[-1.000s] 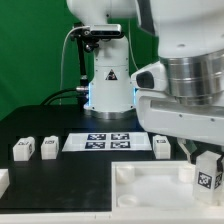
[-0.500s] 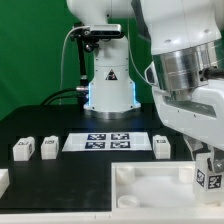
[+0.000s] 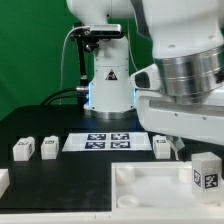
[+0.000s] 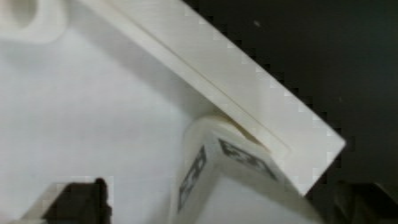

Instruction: Assemble one leg

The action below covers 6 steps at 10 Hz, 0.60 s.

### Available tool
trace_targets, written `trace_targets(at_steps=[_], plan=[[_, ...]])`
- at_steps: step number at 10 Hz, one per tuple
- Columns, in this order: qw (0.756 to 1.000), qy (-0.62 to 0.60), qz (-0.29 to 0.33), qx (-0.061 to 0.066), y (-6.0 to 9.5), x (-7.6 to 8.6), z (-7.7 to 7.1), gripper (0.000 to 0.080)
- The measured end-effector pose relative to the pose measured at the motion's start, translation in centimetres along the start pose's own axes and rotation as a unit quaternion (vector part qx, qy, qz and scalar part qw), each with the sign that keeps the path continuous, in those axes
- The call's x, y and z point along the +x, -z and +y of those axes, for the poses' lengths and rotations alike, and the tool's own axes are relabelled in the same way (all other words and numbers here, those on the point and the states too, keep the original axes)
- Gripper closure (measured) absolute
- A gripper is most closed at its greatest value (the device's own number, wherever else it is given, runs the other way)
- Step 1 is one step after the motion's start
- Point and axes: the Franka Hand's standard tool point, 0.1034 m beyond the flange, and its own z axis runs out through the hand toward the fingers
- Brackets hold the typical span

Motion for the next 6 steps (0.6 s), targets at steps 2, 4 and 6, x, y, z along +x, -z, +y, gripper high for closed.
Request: trace_targets(at_steps=[2,4,6], plan=[[0.997,0.081,0.002,0.003,-0.02,0.21,0.12,0.0153],[0.962,0.273,0.016,-0.021,0.11,0.28,0.1,0.015],[0.903,0.429,0.023,-0.028,0.18,0.85,0.17,0.015]])
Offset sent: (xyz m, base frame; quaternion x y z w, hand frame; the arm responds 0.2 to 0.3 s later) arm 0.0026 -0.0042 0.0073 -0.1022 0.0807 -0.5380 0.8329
